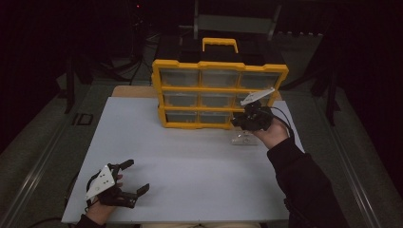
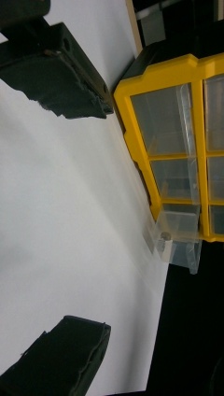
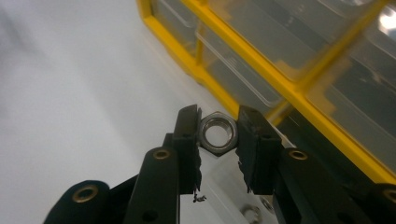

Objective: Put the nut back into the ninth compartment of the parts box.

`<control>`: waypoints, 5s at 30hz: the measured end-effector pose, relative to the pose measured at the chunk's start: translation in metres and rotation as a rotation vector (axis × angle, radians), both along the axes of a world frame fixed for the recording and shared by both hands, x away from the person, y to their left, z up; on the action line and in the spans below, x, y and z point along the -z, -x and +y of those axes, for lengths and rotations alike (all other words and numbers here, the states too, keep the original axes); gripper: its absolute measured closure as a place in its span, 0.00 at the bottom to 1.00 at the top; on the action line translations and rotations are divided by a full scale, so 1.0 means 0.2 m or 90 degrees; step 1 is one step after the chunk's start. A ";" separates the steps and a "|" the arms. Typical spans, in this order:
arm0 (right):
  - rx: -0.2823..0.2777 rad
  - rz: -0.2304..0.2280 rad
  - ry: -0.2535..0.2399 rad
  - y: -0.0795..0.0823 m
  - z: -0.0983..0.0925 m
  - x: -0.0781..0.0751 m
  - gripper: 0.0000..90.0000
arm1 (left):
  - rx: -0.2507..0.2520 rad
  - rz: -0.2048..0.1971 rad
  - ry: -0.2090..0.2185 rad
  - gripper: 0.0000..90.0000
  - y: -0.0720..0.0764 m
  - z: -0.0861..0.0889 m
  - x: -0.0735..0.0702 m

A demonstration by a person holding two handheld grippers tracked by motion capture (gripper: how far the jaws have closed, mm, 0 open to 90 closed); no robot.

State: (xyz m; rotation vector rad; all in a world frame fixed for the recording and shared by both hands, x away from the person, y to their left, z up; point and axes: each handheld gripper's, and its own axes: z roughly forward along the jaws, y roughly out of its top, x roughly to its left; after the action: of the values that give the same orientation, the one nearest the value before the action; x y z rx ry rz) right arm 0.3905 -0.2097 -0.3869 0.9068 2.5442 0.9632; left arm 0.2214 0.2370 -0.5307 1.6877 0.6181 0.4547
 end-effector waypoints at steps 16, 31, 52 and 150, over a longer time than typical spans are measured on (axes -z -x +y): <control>0.067 0.023 -0.002 -0.05 -0.20 0.09 0.78 | 0.000 0.000 -0.001 0.00 0.00 0.00 0.00; 0.115 0.065 0.016 -0.11 -0.30 0.26 0.78 | 0.000 0.000 -0.002 0.00 0.00 0.00 0.00; 0.130 0.108 0.021 -0.14 -0.30 0.32 0.68 | -0.001 0.001 -0.003 0.00 0.00 0.00 0.00; 0.031 -0.060 -0.234 0.61 -0.60 0.66 0.11 | 0.000 0.001 -0.007 0.00 -0.01 0.00 0.01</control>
State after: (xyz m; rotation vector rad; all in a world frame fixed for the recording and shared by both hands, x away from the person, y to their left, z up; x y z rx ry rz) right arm 0.2680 -0.3295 -0.5186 0.9845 2.2957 1.4511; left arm 0.2225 0.2361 -0.5319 1.6986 0.6172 0.4579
